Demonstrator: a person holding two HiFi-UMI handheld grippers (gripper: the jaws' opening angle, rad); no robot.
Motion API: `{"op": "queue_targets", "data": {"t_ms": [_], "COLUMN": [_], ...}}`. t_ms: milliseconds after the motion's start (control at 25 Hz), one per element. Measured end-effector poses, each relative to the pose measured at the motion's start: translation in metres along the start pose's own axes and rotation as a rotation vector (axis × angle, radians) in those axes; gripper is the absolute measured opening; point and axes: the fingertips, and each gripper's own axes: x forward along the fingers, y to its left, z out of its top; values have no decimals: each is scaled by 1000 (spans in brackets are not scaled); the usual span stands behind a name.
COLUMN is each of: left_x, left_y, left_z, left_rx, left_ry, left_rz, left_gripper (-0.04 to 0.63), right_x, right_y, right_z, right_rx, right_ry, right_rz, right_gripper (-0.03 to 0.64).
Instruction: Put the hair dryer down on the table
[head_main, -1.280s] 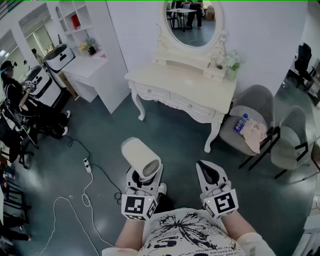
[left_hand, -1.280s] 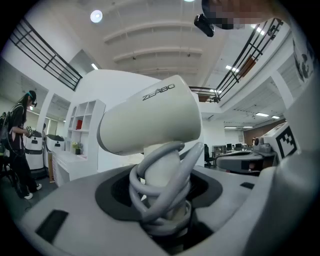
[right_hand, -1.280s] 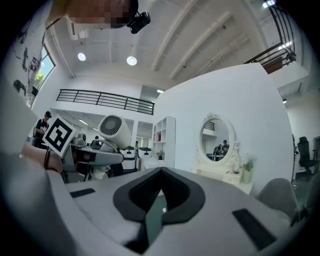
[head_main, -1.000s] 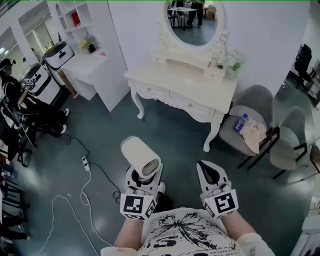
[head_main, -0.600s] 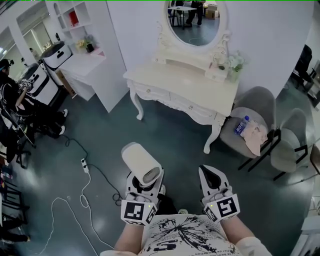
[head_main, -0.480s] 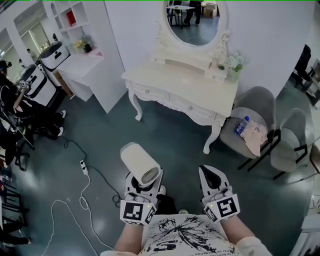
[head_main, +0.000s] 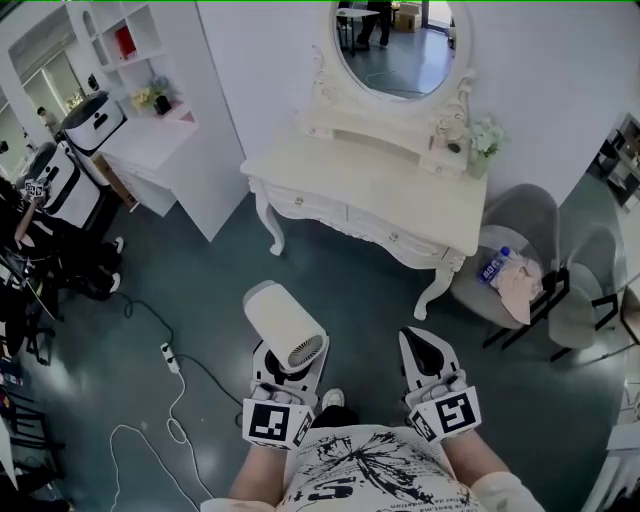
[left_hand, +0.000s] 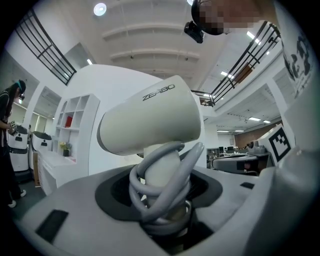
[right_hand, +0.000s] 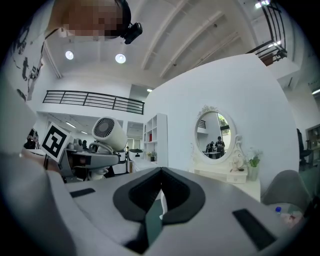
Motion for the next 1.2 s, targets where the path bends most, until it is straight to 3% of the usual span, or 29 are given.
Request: {"op": "queue_targets", "data": {"t_ms": [440,840,1200], "left_x": [44,79,164], "left_y": [110,165,203], "left_z": [-2,-13,-5], "left_rx": [-14,-36,-12], "left_ry": [6,26,22], "left_rz": [-33,25,105], "left_gripper": [253,253,253], "right_x": [112,187,277], "right_y": [11,5,-54], "right_z": [5,-2,2], "right_rx": [-7,-1,-9], "right_ry": [17,24,9], "right_rz": [-47,24,106], "right_gripper": [18,18,18]}}
